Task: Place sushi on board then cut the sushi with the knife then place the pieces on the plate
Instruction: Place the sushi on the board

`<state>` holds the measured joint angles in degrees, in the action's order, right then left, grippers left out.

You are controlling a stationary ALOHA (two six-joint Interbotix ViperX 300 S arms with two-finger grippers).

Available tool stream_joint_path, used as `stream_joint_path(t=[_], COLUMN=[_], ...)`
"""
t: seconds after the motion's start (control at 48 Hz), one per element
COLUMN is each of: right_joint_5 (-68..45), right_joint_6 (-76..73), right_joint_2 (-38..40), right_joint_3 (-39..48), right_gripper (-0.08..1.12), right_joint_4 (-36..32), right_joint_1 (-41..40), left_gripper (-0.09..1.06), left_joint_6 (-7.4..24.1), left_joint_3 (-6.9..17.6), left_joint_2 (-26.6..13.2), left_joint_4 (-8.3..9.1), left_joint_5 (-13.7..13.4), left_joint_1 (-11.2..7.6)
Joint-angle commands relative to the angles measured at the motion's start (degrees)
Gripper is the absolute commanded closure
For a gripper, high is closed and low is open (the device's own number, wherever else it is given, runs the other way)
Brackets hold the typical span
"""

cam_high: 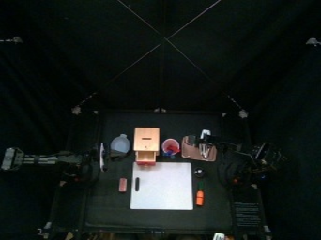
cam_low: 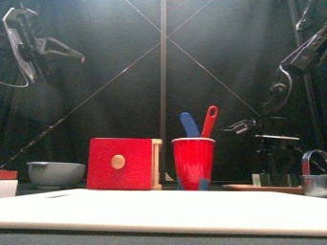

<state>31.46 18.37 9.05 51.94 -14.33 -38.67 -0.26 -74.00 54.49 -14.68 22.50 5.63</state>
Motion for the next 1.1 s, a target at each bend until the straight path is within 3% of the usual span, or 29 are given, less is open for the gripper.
stream_joint_path(t=[0.021, 0.396, 0.542, 0.792, 1.104], right_joint_5=[0.5, 11.2, 16.2, 23.0, 20.2], right_joint_6=[-1.1, -1.8, -9.5, -34.1, -69.8], right_joint_2=[2.7, 16.8, 22.0, 25.5, 24.7], right_joint_3=[-1.1, -4.2, -4.3, -3.9, -5.0], right_gripper=[0.47, 0.47, 0.48, 0.48, 0.48], right_joint_4=[1.1, 20.0, 24.5, 22.5, 17.7], right_joint_1=[-0.2, 0.6, 1.8, 11.7, 29.9], left_gripper=[0.91, 0.91, 0.91, 0.91, 0.91], left_joint_6=[-0.1, -0.1, -0.1, -0.1, -0.1], left_joint_3=[0.8, 1.0, 1.1, 0.7, 0.6], left_joint_2=[-0.3, -0.3, -0.3, -0.3, -0.3], left_joint_4=[0.0, -0.62, -1.49, -2.2, -2.81], left_joint_5=[0.6, 1.3, 2.2, 2.5, 2.5], left_joint_1=[0.26, 0.35, 0.26, 0.35, 0.26])
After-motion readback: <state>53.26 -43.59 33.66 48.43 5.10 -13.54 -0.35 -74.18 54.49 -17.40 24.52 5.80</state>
